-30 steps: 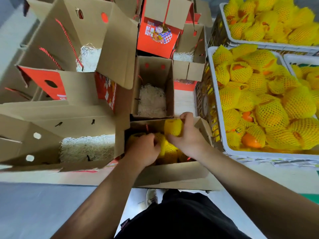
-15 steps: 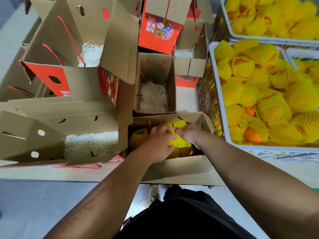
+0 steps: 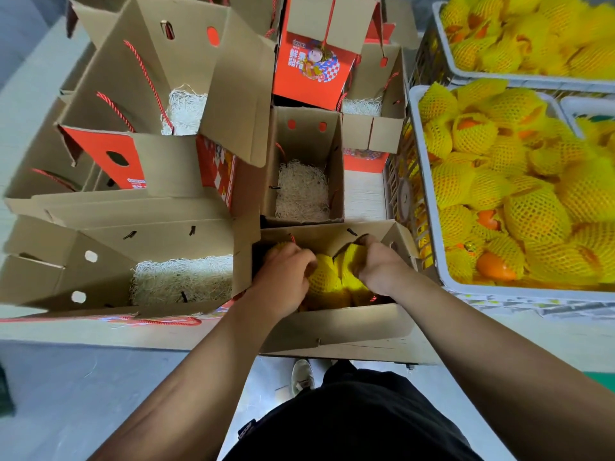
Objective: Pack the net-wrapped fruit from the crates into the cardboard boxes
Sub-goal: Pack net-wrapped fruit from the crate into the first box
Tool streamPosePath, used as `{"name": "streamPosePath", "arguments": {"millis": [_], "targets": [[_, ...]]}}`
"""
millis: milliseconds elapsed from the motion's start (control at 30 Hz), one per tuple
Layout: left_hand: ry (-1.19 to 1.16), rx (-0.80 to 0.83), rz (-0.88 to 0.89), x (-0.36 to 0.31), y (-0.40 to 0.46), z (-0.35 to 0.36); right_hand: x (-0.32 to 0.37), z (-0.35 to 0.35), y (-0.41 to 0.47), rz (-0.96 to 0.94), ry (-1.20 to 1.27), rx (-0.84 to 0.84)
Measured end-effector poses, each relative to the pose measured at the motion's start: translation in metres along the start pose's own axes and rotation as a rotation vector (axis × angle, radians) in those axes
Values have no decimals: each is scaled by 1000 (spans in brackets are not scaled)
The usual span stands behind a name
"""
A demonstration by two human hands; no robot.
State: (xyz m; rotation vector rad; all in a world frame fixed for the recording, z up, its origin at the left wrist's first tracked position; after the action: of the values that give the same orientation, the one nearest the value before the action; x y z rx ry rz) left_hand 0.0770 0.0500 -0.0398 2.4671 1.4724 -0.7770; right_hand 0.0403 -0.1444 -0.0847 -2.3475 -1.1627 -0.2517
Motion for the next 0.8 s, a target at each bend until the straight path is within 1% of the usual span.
{"name": "streamPosePath", "arguments": {"millis": [67,133,233,333,400,467,533,567,667,700,733,800], "targets": [[-43,19,38,2,1,5,2,-4,3,30,107,-40],[-1,49,53,5,1,11,4,-2,3,49,151,-34],[242,45,106,5,8,15,2,3,2,76,197,-29],[444,-20,163,-2,19,14,-4,2,1,116,174,-24],[479,-96,188,-6,24,11,-8,-1,-3,153,127,-8],[469,-179,177,-5,23,6,-8,-5,-9,161,99,-2],[466,-245,148,-1,20,2,-2,-9,-17,83,51,-27],[463,-262,125,2,19,1,4,-13,-21,2,-16,-69],[436,-267,63,6,19,2,33,-24,-35,-349,-341,-281],[423,-266,51,6,19,2,45,-23,-40,-466,-400,-316],[407,-263,40,6,19,2,55,-19,-43,-545,-423,-314],[368,-259,19,7,19,2,66,-9,-42,-577,-395,-237]]}}
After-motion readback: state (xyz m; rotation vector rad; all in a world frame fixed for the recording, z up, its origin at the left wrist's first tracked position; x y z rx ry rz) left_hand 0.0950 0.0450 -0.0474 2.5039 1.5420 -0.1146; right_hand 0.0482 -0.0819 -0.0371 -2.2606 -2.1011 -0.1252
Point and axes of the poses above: each hand's wrist, its own y-axis towards the middle knuckle, its own z-axis out of the palm, x = y × z, the point moved 7 cm from there along y, towards the middle knuckle, and after that the axes turned 14 degrees about -x, right-handed, at the moved point
